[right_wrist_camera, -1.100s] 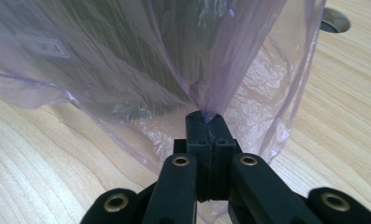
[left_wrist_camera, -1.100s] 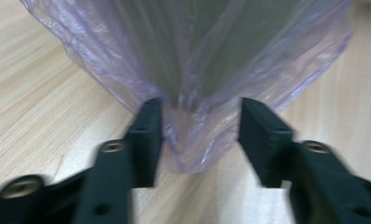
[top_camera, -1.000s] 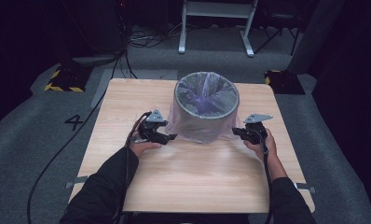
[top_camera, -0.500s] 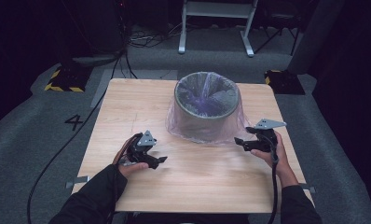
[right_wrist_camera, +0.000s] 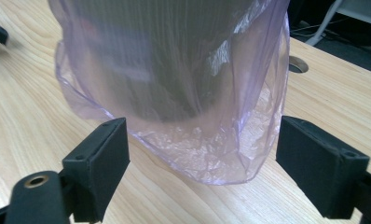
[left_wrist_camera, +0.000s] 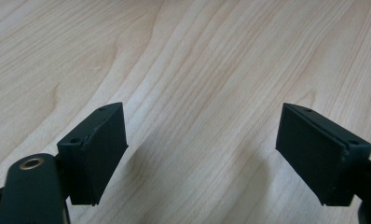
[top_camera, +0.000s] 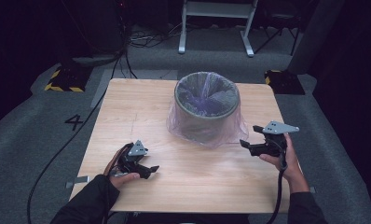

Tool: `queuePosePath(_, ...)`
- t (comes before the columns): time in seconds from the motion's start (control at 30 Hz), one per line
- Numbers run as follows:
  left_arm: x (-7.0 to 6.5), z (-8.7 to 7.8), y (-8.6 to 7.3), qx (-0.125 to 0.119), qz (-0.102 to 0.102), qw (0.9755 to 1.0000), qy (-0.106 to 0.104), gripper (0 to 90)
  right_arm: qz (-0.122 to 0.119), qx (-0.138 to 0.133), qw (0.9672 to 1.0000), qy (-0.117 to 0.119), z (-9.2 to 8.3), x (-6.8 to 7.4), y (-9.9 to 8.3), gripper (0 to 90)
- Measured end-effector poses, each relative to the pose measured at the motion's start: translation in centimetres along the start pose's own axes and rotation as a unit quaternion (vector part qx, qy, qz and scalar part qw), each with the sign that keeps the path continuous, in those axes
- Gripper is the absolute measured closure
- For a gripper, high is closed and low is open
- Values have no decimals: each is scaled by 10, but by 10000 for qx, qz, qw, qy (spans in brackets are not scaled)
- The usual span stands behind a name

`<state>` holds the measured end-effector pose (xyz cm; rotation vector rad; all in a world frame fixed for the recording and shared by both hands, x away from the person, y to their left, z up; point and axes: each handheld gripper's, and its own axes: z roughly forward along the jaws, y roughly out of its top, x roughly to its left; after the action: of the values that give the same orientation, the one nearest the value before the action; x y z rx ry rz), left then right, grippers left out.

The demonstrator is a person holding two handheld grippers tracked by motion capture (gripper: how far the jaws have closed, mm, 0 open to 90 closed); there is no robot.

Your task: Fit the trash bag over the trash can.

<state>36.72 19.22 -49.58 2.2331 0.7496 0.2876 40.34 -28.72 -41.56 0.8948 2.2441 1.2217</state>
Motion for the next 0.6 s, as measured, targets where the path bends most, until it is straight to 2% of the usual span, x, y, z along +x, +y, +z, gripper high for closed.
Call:
queuePosePath(0.17, 1, -3, -3, -66, -120, 9999, 43, 158, 3, -248, 9997, 46, -5, -1, 12, 182)
queuePosePath(0.4, 0, 0, -8, 133, -28, 9999, 80, 157, -105, -466, 9989, -33, -14, -4, 40, 180)
queuePosePath(0.6, 1, 1, -11, 48, -13, 9999, 94, 151, -65, -661, 9977, -144, -17, -8, 63, 184)
